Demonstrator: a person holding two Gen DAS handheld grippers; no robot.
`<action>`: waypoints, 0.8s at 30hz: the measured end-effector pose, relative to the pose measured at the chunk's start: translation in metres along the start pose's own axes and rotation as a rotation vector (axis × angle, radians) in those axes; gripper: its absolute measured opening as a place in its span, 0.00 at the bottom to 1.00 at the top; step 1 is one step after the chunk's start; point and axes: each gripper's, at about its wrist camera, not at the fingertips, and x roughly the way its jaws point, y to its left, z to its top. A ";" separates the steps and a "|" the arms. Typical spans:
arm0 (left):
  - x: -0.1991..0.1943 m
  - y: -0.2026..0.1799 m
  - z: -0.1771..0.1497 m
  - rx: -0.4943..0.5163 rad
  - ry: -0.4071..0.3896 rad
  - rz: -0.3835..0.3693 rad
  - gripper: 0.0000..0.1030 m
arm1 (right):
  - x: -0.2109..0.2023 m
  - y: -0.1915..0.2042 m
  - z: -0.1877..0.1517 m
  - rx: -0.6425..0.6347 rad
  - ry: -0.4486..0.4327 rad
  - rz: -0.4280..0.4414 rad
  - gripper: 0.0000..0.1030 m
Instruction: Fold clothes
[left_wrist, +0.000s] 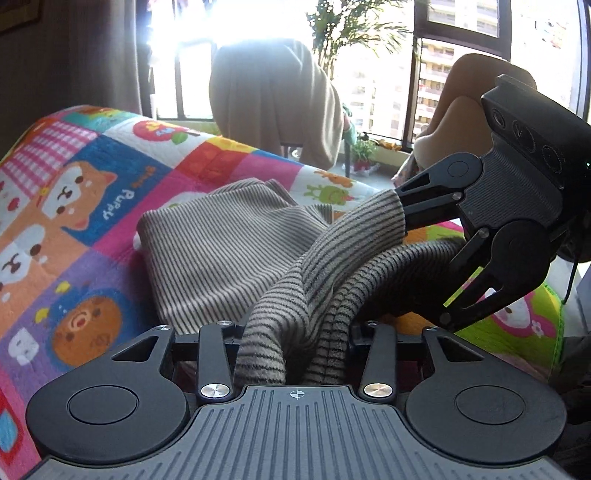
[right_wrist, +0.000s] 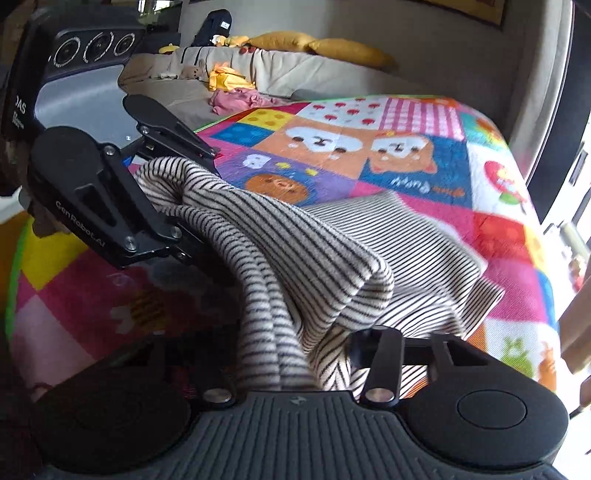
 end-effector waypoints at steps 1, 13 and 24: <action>-0.004 -0.003 -0.001 -0.013 0.004 -0.008 0.43 | -0.006 0.004 -0.001 0.007 -0.002 0.007 0.37; -0.054 -0.040 0.029 -0.038 -0.069 -0.211 0.44 | -0.111 0.022 -0.001 0.077 -0.067 0.040 0.36; -0.006 0.066 0.094 -0.221 -0.121 -0.038 0.70 | -0.025 -0.080 0.028 0.273 -0.027 -0.042 0.40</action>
